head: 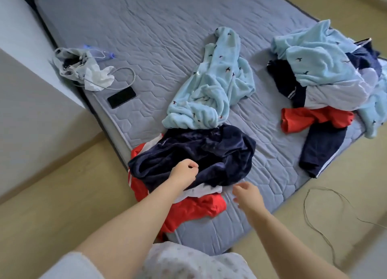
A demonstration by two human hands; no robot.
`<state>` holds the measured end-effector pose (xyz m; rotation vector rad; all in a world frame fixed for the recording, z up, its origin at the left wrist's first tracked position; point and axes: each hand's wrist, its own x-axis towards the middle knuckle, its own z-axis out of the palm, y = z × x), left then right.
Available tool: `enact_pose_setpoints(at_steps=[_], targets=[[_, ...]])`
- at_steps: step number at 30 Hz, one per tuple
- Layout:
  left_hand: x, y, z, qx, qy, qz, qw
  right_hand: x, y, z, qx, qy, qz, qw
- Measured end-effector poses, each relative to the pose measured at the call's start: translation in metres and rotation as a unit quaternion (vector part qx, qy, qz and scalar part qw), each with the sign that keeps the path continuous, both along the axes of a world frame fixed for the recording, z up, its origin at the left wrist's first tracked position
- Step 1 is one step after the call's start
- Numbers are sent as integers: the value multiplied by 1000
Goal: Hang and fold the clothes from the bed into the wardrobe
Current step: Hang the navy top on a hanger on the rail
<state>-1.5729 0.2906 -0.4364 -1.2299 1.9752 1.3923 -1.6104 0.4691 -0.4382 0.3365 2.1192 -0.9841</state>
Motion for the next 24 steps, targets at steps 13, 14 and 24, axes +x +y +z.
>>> enact_pose_setpoints(at_steps=[13, 14, 24], targets=[[-125, 38, -70, -333, -108, -367, 862, -110, 53, -56, -70, -71, -79, 992], [-130, 34, -76, -322, -135, -399, 848, -112, 56, -58, -67, -72, -84, 992], [-80, 42, -59, -227, -17, -244, 943, -69, 59, -49, -57, -88, -49, 993]])
